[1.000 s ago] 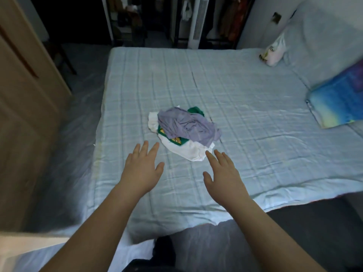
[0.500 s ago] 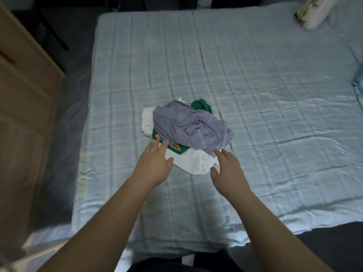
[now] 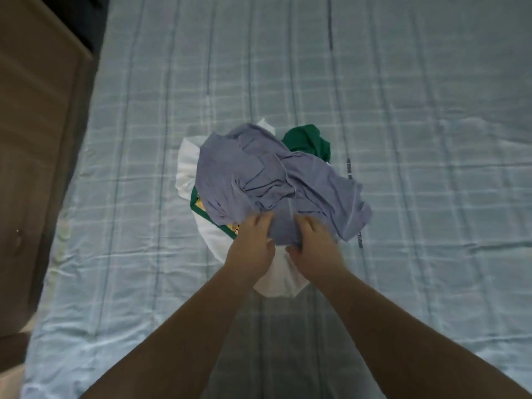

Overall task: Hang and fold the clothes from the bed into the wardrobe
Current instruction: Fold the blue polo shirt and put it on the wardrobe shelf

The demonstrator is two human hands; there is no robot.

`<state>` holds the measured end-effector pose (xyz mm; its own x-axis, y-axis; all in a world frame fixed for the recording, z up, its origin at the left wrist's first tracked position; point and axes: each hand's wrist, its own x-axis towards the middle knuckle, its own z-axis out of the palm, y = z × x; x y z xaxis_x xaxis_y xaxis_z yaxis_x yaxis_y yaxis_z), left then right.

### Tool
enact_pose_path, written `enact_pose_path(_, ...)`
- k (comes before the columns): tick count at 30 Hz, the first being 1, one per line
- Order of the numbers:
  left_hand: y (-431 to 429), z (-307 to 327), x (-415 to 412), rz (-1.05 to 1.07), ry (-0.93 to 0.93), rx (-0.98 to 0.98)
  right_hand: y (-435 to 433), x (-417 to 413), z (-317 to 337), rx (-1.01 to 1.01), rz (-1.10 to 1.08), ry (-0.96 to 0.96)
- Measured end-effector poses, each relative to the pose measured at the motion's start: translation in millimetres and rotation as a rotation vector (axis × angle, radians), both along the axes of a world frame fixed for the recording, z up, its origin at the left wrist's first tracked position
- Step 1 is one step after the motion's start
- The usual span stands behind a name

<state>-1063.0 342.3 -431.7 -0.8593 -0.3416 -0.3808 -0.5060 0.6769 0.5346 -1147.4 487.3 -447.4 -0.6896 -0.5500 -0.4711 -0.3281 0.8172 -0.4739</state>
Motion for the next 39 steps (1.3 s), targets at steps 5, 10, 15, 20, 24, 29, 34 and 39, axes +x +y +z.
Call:
enact_pose_path(5, 10, -42, -15, 0.037, 0.032, -0.121, -11, -3, -45, 0.119, 0.074, 0.201)
enact_pose_path(10, 15, -38, -10, 0.018, 0.073, -0.061, 2, 2, -41, -0.038, 0.038, 0.079)
enact_pose_path(15, 33, -11, 17, -0.034, 0.14, 0.086, 34, 35, -9, -0.276, -0.027, -0.026)
enact_pose_path(20, 52, 22, 63, 0.043, 0.114, 0.166, 64, 55, 26, -0.377, -0.017, -0.033)
enact_pose_path(24, 66, 36, 105, -0.066, 0.08, 0.078, 80, 84, 41, -0.341, 0.042, -0.045)
enact_pose_path(29, 81, 34, 166, -0.116, 0.111, 0.093, 91, 137, 35, -0.206, 0.136, -0.14)
enact_pose_path(34, 90, 26, 246, 0.034, 0.022, 0.114, 94, 176, 36, -0.197, 0.048, -0.155)
enact_pose_path(39, 87, 19, 294, 0.168, -0.119, 0.136, 65, 177, 35, -0.207, 0.041, -0.12)
